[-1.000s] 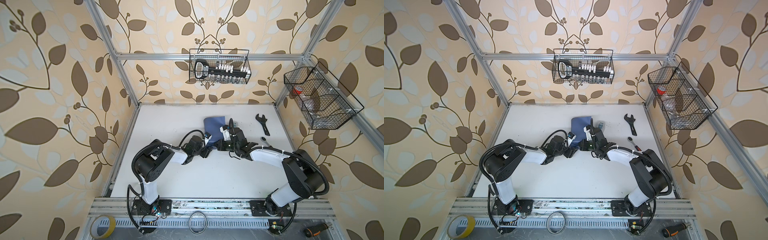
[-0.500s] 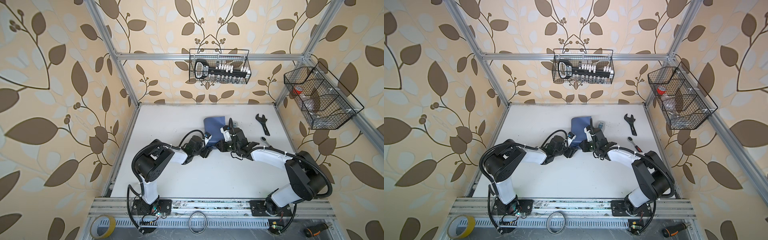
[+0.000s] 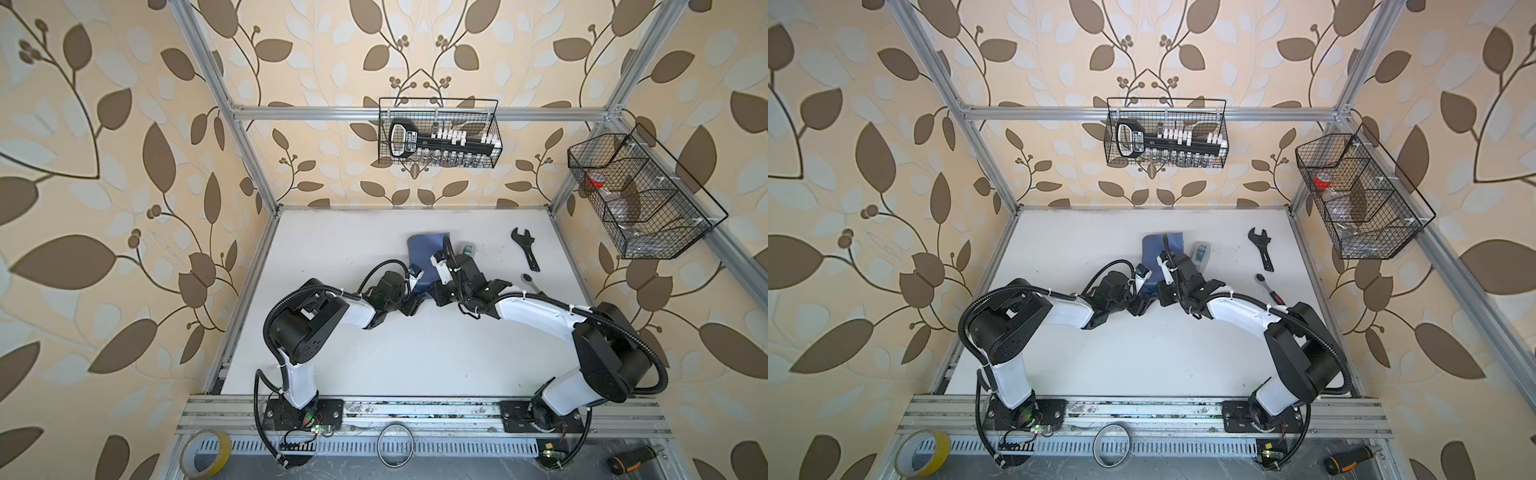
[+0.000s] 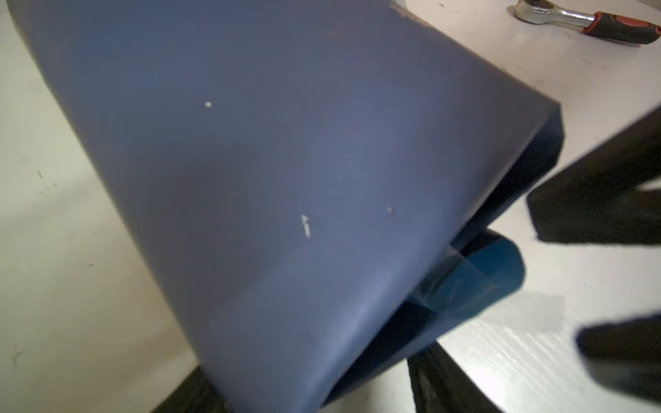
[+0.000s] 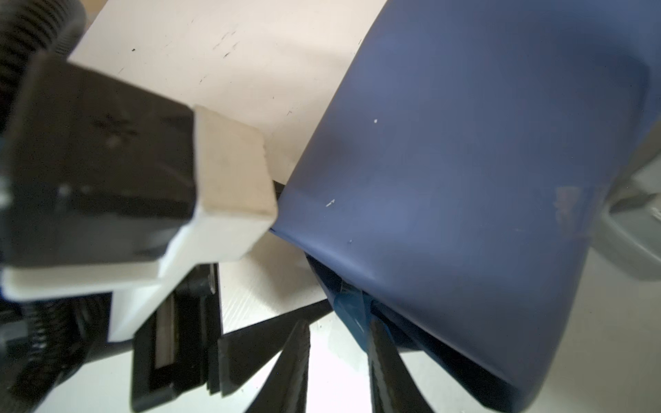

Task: Wrap the gift box in paper

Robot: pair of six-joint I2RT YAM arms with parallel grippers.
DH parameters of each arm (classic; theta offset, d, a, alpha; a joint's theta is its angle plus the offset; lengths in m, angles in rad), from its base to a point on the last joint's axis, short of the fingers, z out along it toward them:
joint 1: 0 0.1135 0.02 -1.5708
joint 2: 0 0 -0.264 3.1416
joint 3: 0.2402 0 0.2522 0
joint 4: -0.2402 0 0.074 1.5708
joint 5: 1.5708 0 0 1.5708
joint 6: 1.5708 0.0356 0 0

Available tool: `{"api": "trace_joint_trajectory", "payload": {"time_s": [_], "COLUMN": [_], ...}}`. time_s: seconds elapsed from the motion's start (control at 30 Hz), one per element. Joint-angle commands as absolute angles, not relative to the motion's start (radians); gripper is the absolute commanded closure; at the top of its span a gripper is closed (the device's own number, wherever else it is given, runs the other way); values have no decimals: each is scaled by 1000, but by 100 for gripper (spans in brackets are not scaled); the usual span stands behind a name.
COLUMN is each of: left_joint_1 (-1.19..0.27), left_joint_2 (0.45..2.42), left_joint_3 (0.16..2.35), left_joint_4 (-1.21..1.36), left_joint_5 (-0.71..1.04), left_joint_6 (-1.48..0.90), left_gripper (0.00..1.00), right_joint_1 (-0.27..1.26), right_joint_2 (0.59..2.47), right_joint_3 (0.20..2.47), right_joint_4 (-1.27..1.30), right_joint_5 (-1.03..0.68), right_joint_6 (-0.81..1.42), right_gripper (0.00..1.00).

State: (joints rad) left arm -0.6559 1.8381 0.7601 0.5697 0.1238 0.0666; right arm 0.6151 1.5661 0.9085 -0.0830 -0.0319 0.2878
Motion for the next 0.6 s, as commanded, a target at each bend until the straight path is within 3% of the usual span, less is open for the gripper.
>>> {"api": "trace_joint_trajectory", "payload": {"time_s": [0.0,0.57], "left_joint_1": [-662,-663], "left_joint_2": [1828,1835], "left_joint_3": [798,802], "left_joint_4": [584,585], "left_joint_5": [130,134], "left_joint_6": [59,58], "left_gripper": [30,30], "right_joint_1": [625,631], "right_joint_2": [1597,1619], "right_joint_3": [936,935], "right_joint_4": [-121,-109], "right_joint_5": [5,7], "right_joint_6": [242,226], "right_gripper": [70,69]}}
